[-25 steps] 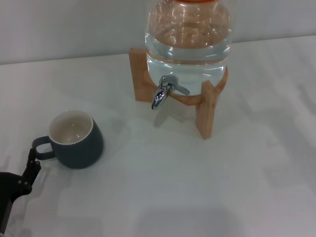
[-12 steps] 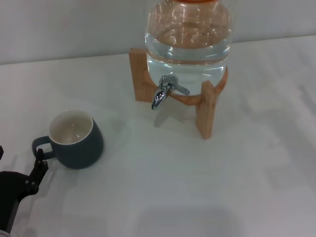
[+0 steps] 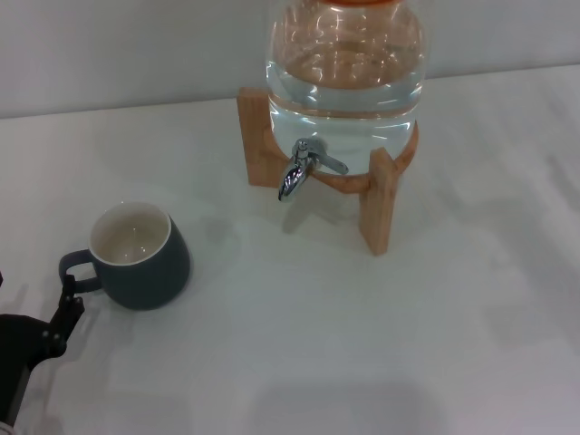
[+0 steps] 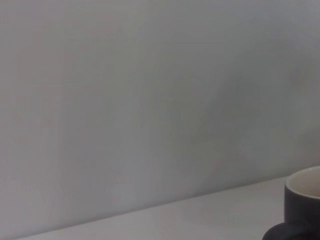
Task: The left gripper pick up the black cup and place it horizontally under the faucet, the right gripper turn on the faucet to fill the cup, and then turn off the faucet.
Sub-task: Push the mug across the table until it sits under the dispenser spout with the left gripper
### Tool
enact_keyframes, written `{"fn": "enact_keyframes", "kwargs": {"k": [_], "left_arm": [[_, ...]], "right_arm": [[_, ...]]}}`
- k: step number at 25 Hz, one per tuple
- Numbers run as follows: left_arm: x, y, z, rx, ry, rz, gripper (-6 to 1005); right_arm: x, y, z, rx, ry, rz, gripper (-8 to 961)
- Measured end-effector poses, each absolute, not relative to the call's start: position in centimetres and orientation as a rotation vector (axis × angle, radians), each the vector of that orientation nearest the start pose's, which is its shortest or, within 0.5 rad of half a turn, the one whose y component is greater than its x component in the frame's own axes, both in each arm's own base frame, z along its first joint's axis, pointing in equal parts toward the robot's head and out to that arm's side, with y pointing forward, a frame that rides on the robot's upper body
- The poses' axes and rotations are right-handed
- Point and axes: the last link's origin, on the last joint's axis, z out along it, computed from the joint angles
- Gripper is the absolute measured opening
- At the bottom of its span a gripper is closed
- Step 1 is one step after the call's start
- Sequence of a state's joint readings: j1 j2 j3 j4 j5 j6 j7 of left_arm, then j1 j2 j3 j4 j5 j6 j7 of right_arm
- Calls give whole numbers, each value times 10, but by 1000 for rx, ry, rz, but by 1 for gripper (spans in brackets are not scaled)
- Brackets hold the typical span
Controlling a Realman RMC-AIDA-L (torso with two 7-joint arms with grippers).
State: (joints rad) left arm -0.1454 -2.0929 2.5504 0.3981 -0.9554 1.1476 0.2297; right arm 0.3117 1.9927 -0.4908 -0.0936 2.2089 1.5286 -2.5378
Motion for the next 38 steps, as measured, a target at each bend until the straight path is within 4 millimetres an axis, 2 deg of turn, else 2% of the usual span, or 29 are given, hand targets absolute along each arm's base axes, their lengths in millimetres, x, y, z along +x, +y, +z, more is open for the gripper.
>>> {"fn": "enact_keyframes", "kwargs": {"k": [17,38], "left_arm": [[-333,255,-70,-1760,-445,-469,881],[-333,255,-72,-1762,-456,-464,878]], "right_arm": [[369,280,88,-1418,494,992,840],[368,283,89,-1421,486,991,840]]}}
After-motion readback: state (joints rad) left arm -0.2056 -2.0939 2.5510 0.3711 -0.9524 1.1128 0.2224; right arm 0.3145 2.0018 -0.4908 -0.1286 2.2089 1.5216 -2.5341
